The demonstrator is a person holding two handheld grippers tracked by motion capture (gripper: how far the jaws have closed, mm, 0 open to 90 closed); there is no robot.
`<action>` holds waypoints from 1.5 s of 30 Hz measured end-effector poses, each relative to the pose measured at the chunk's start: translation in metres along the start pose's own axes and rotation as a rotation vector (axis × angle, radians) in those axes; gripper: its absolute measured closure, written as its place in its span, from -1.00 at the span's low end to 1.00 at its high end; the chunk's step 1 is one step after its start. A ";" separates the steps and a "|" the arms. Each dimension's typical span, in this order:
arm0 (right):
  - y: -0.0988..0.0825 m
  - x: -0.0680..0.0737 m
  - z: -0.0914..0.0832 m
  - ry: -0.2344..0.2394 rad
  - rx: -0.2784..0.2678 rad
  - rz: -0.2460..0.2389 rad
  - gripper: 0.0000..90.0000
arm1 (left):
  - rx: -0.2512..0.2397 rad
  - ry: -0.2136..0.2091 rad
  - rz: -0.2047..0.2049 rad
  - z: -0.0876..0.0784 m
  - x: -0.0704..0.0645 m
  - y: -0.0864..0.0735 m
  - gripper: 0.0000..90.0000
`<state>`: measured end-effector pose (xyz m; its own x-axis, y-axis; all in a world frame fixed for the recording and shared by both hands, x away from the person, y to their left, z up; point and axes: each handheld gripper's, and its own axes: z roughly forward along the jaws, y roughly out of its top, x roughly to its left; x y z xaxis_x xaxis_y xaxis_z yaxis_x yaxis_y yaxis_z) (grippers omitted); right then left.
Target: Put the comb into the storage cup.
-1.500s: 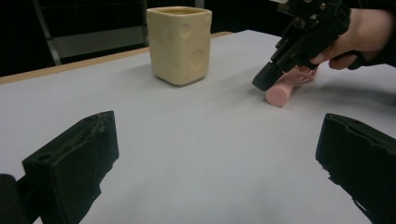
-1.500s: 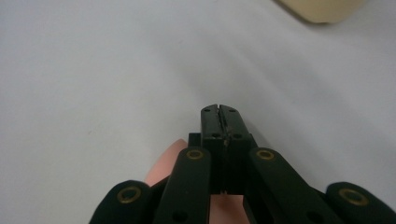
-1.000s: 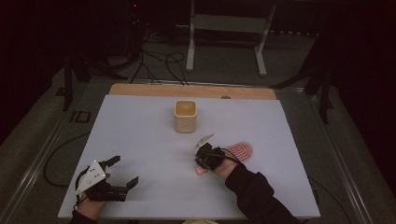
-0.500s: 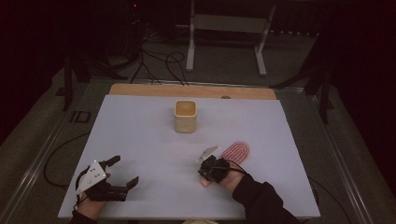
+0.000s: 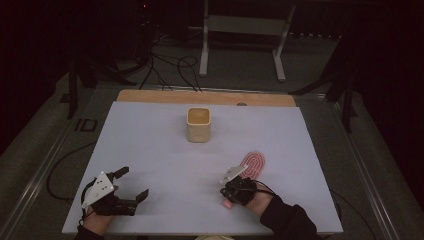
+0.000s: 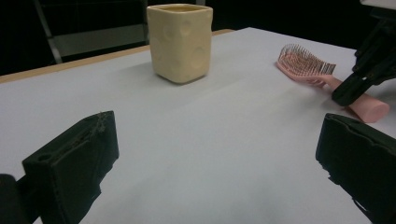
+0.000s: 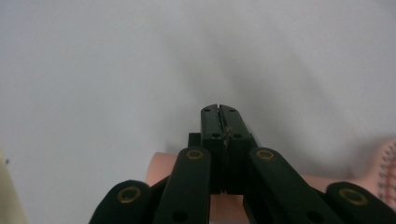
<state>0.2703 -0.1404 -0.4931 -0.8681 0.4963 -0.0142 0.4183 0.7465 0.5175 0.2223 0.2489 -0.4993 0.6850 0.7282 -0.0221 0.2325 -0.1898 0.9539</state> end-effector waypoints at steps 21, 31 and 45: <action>-0.045 -0.011 -0.032 -0.036 0.044 0.059 0.99 | 0.003 0.000 0.003 0.000 0.000 0.000 -1.00; -0.069 -0.029 -0.046 -0.078 0.068 0.114 0.99 | 0.002 -0.001 0.003 0.000 -0.001 0.000 -1.00; -0.091 -0.048 -0.057 -0.115 0.112 0.145 0.99 | 0.004 0.001 0.004 0.001 -0.001 0.001 -1.00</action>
<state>0.2587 -0.2577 -0.4909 -0.7632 0.6444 -0.0479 0.5689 0.7053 0.4230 0.2225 0.2480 -0.4990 0.6854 0.7280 -0.0175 0.2323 -0.1958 0.9527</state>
